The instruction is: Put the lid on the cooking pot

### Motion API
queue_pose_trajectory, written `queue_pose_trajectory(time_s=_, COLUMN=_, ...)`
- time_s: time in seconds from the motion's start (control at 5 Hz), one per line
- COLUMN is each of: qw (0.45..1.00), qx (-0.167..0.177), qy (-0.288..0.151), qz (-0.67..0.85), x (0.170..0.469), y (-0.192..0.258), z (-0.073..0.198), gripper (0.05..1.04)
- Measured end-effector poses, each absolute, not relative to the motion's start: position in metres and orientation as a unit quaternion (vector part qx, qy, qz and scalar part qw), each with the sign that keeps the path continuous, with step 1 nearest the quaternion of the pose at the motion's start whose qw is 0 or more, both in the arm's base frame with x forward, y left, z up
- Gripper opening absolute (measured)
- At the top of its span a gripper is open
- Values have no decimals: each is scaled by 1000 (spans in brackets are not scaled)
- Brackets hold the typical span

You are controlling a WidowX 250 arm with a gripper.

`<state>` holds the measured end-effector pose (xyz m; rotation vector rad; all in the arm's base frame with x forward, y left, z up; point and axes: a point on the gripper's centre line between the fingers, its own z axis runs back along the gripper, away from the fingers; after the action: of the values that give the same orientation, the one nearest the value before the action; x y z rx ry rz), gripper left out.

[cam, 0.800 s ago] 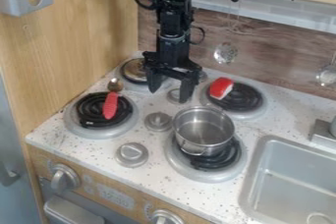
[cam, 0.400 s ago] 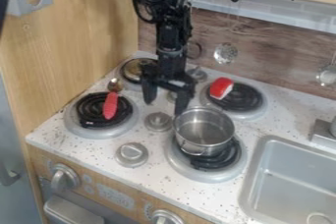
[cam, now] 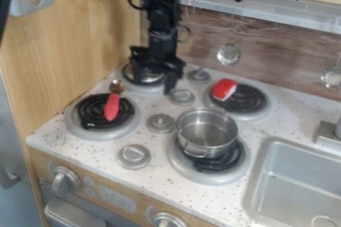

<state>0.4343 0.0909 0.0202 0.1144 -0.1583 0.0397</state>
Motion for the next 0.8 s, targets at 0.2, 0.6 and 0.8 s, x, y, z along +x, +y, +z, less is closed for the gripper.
queue_pose_trajectory(time_s=0.2, qw=986, qx=61, qy=-157, qz=12, x=446, y=97, z=7, gripper=999)
queue_pose_trajectory(time_s=0.6, qw=942, qx=107, qy=-316, qz=32, x=478, y=125, z=33, gripper=999)
queue_pose_trajectory(time_s=0.8, qw=929, qx=112, qy=-347, qz=62, x=486, y=147, z=37, gripper=999)
